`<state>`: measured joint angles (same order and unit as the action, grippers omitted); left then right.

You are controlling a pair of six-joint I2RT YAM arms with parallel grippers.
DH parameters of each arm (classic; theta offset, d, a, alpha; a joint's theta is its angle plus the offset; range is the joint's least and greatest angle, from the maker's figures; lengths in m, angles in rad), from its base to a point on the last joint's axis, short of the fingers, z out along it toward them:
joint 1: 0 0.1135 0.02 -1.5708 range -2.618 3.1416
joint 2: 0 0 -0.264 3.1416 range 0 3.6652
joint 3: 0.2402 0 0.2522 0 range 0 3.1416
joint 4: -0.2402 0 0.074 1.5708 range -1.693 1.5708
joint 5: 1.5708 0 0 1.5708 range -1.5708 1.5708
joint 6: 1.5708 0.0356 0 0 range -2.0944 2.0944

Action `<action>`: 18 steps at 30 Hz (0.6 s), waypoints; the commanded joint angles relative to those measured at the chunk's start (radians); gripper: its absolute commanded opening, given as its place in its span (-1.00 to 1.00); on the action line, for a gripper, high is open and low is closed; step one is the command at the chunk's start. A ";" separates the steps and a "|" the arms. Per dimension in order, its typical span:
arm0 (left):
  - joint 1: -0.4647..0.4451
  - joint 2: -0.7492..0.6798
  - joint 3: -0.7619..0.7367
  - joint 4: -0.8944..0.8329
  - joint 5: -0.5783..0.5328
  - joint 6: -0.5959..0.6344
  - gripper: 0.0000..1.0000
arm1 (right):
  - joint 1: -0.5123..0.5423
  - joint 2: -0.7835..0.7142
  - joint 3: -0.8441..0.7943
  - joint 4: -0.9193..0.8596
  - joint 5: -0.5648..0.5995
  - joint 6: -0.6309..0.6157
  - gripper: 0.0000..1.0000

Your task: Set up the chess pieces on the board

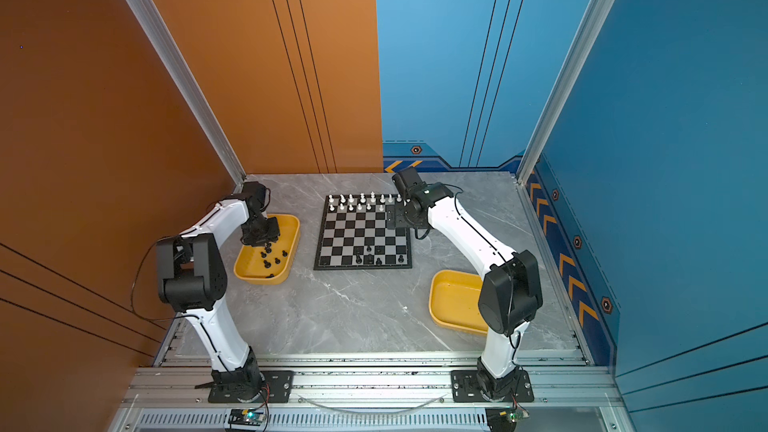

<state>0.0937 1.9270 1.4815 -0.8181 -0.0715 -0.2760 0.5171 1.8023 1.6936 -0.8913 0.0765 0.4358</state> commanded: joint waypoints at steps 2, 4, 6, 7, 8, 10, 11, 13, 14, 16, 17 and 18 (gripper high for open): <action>0.016 0.037 0.037 -0.003 -0.021 0.030 -0.26 | -0.005 0.021 0.037 -0.047 0.024 0.015 0.99; 0.019 0.047 0.043 -0.003 -0.021 0.032 -0.27 | -0.006 0.028 0.044 -0.049 0.024 0.014 0.99; 0.021 0.054 0.047 -0.004 -0.018 0.032 -0.27 | -0.008 0.036 0.053 -0.055 0.023 0.015 0.99; 0.021 0.056 0.048 -0.004 -0.016 0.033 -0.27 | -0.008 0.040 0.061 -0.058 0.022 0.014 1.00; 0.023 0.057 0.047 -0.003 -0.016 0.034 -0.28 | -0.009 0.044 0.065 -0.062 0.021 0.014 0.99; 0.023 0.056 0.044 -0.004 -0.019 0.035 -0.28 | -0.009 0.053 0.078 -0.067 0.022 0.012 0.99; 0.023 0.057 0.042 -0.003 -0.019 0.036 -0.28 | -0.009 0.059 0.085 -0.069 0.020 0.011 0.99; 0.026 0.058 0.039 -0.003 -0.016 0.037 -0.28 | -0.009 0.068 0.096 -0.072 0.017 0.009 0.99; 0.028 0.060 0.039 -0.004 -0.016 0.037 -0.28 | -0.010 0.074 0.097 -0.076 0.016 0.007 0.99; 0.031 0.063 0.040 -0.003 -0.013 0.037 -0.29 | -0.010 0.084 0.131 -0.082 0.016 0.003 0.99; 0.033 0.064 0.040 -0.004 -0.011 0.037 -0.30 | -0.010 0.090 0.137 -0.084 0.016 0.002 1.00; 0.034 0.066 0.040 -0.003 -0.010 0.037 -0.31 | -0.009 0.095 0.144 -0.086 0.016 0.000 0.99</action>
<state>0.1135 1.9751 1.5017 -0.8104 -0.0711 -0.2504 0.5140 1.8809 1.7935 -0.9356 0.0799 0.4355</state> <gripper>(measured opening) 0.349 0.997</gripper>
